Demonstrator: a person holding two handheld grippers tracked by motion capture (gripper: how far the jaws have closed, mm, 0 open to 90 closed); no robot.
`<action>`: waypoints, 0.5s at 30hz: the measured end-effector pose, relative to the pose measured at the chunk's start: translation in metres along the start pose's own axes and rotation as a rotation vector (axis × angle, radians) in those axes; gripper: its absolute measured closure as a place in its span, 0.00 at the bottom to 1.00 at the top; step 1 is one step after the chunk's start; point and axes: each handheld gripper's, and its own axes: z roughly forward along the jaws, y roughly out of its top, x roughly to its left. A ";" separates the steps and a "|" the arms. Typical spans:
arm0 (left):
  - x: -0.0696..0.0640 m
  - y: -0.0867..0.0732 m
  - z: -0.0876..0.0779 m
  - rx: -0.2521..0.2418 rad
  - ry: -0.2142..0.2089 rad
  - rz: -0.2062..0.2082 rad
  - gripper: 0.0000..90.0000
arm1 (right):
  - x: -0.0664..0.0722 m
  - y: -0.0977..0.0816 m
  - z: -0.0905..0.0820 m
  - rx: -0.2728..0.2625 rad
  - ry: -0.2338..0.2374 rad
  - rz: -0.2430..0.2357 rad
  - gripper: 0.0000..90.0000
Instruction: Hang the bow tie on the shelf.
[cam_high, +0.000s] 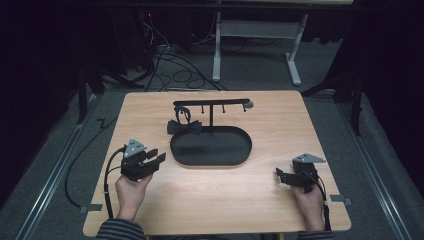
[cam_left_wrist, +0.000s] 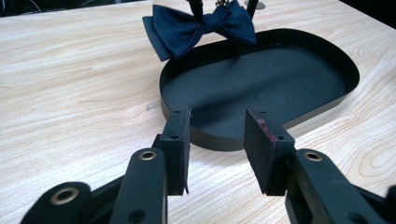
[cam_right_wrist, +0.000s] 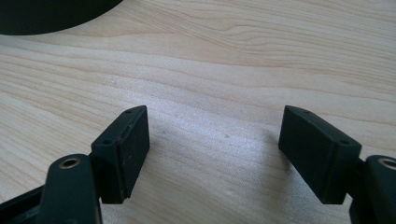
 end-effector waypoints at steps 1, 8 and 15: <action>0.000 -0.001 0.001 0.004 0.000 -0.001 0.69 | 0.000 0.000 0.000 0.000 0.000 0.000 0.29; 0.002 -0.006 0.004 0.017 0.000 -0.008 0.68 | 0.000 0.000 0.000 0.000 0.000 0.000 0.29; 0.003 -0.014 0.011 0.034 -0.004 -0.023 0.68 | 0.000 0.000 0.000 0.000 0.000 0.000 0.29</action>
